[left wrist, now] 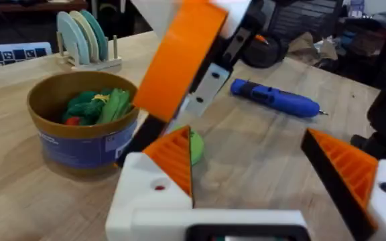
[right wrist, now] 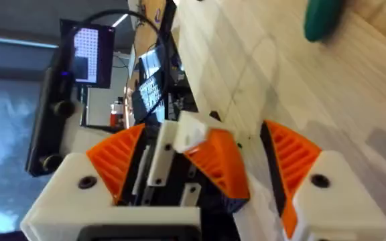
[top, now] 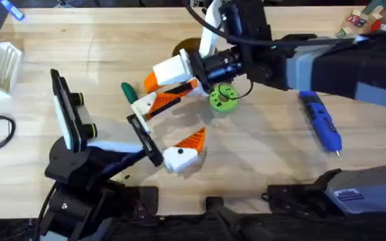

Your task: Pick up the gripper from the table and insert it into the empty holder that is missing its gripper. Then pick up a screw, insert it into the mounting hole, and use the screwdriver to tighten it. Finally, clean up the table by picking up the vegetable and placing it into the bucket.

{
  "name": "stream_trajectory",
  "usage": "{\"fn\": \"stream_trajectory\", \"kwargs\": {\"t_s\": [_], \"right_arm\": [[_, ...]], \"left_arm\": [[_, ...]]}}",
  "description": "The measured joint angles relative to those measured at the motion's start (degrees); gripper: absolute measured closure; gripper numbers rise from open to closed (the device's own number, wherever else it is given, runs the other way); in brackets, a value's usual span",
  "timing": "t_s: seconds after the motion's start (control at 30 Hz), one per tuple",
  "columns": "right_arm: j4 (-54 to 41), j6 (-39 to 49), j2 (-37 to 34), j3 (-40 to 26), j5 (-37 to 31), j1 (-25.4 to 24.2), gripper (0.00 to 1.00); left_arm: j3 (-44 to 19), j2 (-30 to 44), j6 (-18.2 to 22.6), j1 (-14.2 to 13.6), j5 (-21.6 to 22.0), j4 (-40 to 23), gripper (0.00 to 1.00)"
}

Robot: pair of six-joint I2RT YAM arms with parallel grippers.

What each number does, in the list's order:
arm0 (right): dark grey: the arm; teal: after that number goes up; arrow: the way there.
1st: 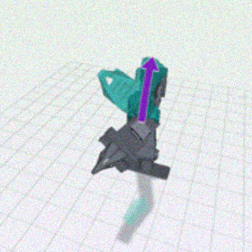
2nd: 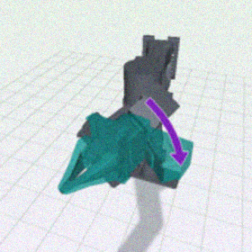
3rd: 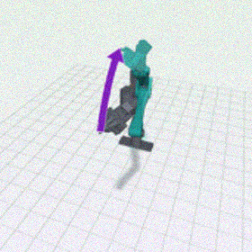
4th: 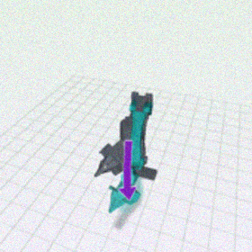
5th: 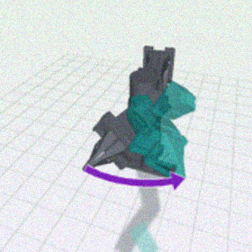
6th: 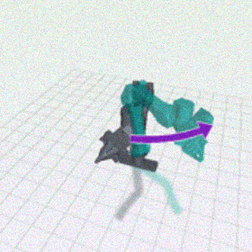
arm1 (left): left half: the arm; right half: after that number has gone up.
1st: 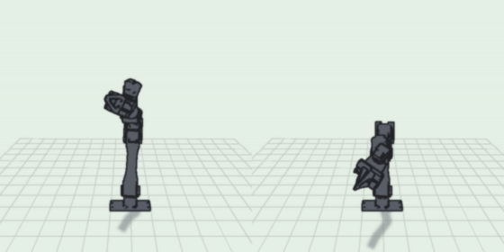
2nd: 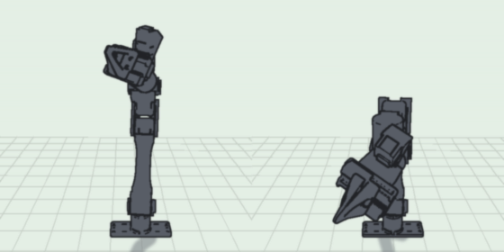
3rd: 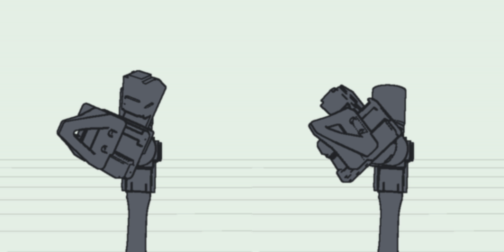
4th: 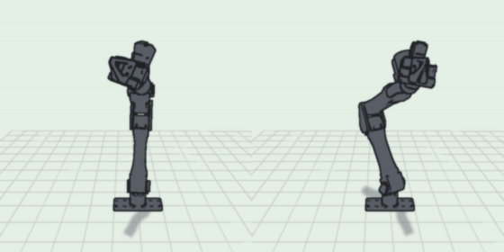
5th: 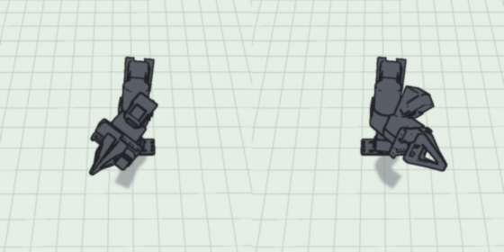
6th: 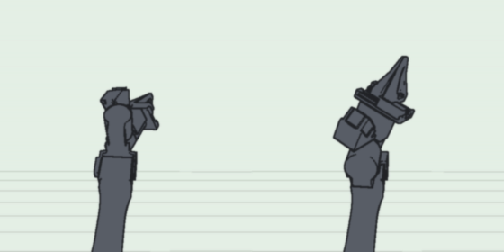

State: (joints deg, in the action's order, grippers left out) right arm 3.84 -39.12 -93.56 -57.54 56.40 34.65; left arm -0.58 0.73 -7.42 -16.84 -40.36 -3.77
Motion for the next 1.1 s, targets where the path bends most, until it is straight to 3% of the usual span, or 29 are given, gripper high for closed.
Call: {"fn": "stream_trajectory", "kwargs": {"t_s": [0.13, 0.23, 0.37, 0.47, 0.63, 0.77, 1.1], "right_arm": [[-0.82, 3.94, 3.77, 0.0, -0.59, -0.13, 0.01], [-10.09, 9.02, 6.78, -0.2, -5.46, -1.17, 0.009], [-29.06, 18.42, 11.18, -1.97, -21.46, -2.86, 0.01], [-36.07, 24.25, 14.89, -3.12, -35.16, -3.08, 0.009], [-44.22, 30.68, 16.58, -4.22, -49.68, -3.08, 0.032], [-45.8, 33.42, 12.68, -4.22, -54.14, -3.06, 0.228], [-42.55, 34.9, 2.41, -4.2, -56.19, 0.36, 0.336]], "left_arm": [[0.0, 0.0, 0.26, 0.0, -0.91, -0.07, 0.014], [0.0, 0.01, 0.42, 0.0, -1.1, -0.08, 0.013], [0.0, 0.0, 0.54, 0.0, -1.48, -0.09, 0.013], [0.0, 0.0, 0.56, 0.0, -1.69, -0.11, 0.014], [0.0, 0.0, 0.56, 0.0, -1.87, -0.11, 0.014], [0.0, 0.0, 0.56, 0.0, -1.88, -0.11, 0.013], [0.0, 0.0, 0.56, 0.0, -1.88, -0.11, 0.014]]}}
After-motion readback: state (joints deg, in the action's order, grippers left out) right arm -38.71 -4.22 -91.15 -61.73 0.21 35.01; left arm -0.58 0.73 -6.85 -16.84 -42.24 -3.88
